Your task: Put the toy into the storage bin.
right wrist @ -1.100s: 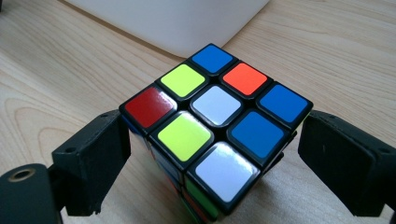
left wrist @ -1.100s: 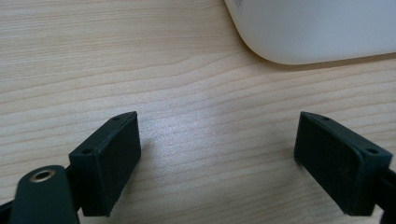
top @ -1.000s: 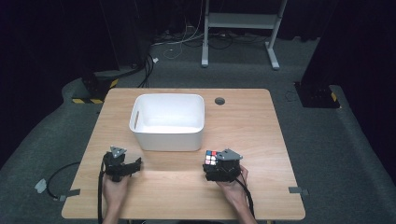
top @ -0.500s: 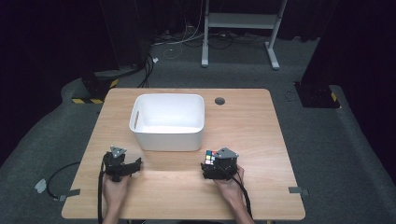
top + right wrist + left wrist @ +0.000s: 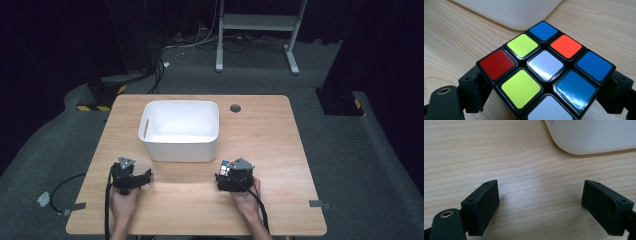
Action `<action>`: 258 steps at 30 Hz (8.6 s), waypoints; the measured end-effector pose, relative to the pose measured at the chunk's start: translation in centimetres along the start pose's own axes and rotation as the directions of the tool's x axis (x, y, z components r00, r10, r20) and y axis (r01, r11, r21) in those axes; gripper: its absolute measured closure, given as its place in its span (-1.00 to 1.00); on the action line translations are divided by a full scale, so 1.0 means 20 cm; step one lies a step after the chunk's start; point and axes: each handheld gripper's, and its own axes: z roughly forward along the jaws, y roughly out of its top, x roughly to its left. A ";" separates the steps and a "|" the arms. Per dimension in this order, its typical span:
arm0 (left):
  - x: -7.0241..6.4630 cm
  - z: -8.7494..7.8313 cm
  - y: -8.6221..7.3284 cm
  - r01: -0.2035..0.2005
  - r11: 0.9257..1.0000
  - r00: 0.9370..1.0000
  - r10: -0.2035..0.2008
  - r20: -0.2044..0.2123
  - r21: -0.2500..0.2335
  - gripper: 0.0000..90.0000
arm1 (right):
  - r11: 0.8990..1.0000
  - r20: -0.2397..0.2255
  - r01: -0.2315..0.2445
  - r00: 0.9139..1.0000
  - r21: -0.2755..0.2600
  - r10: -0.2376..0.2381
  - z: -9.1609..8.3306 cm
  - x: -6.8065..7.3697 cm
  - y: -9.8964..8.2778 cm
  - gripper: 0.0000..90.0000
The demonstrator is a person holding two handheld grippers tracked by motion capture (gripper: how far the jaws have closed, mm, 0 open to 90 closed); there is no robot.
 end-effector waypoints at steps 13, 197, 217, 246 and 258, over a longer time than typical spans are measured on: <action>0.00 0.00 0.00 -0.001 1.000 1.000 0.001 0.000 -0.001 -0.67 | 1.000 -0.004 0.003 1.000 0.012 -0.003 -0.02 -0.01 -0.01 -0.69; 0.00 0.00 0.00 -0.001 1.000 1.000 0.001 0.000 0.001 -0.67 | 0.994 -0.275 0.062 0.958 -0.086 -0.083 -0.44 -0.21 0.88 -0.69; 0.00 0.00 0.00 -0.002 1.000 1.000 0.002 0.000 0.001 -0.67 | 0.994 -0.291 0.065 0.953 -0.088 -0.088 -0.37 -0.18 0.98 -0.69; 0.00 0.00 0.00 -0.001 1.000 1.000 0.001 0.002 0.001 -0.67 | 0.991 -0.319 0.100 0.940 -0.094 -0.125 -0.29 -0.10 1.12 -0.69; 0.00 0.00 0.00 -0.002 1.000 1.000 0.002 0.001 0.001 -0.67 | 0.989 -0.321 0.109 0.938 -0.097 -0.135 -0.26 -0.07 1.15 -0.69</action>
